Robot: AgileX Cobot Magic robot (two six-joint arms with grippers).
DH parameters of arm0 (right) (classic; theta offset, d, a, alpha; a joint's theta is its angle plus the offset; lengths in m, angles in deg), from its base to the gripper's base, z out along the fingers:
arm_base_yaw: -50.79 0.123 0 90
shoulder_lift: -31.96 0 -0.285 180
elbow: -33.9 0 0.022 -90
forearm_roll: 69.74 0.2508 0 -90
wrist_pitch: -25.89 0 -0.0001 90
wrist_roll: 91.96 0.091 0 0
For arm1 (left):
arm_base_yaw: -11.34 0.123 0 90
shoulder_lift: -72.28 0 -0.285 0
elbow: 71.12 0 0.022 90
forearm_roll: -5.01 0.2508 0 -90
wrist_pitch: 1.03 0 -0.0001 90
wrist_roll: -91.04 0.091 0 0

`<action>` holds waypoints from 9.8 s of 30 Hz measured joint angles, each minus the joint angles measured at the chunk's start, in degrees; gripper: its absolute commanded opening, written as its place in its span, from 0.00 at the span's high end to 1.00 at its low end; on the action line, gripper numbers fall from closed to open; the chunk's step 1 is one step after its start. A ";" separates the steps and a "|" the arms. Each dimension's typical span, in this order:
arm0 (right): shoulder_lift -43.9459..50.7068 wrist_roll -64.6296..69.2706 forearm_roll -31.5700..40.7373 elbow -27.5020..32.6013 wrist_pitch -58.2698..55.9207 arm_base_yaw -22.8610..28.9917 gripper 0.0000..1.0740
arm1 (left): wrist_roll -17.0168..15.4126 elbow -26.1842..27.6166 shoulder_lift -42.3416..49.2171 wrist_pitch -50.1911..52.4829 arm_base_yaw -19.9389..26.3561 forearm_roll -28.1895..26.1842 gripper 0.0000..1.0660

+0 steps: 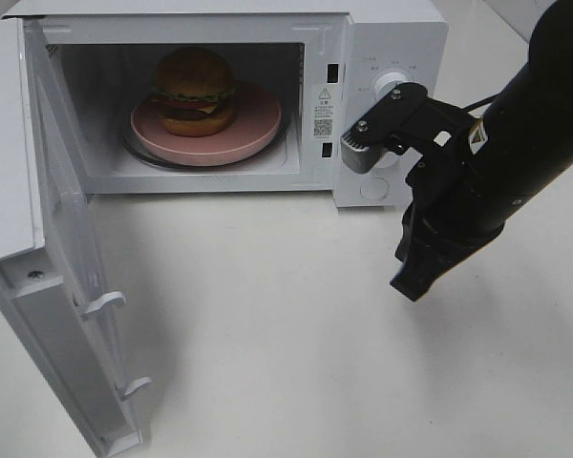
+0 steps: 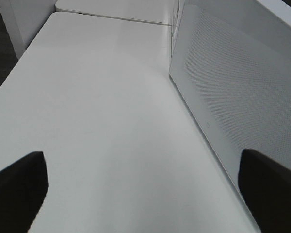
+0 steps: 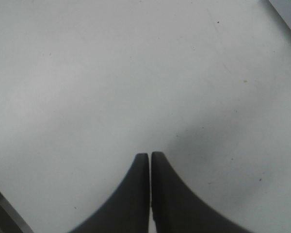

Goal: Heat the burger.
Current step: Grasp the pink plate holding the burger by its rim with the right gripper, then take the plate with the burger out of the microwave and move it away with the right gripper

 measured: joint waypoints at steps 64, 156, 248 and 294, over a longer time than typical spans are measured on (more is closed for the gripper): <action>-15.01 -42.80 -17.02 -18.85 12.03 8.19 0.11 | 0.00 0.00 0.00 0.00 0.00 0.00 0.06; -52.43 -35.41 -11.92 -61.08 8.48 8.31 1.00 | 0.00 0.00 0.00 0.00 0.00 0.34 0.06; 23.72 -29.62 -22.35 26.59 21.77 11.29 1.00 | 0.00 0.00 0.00 0.00 0.00 0.34 0.06; 45.15 17.99 -44.40 34.03 -6.65 11.29 1.00 | 0.00 0.00 0.00 0.00 0.00 0.34 0.06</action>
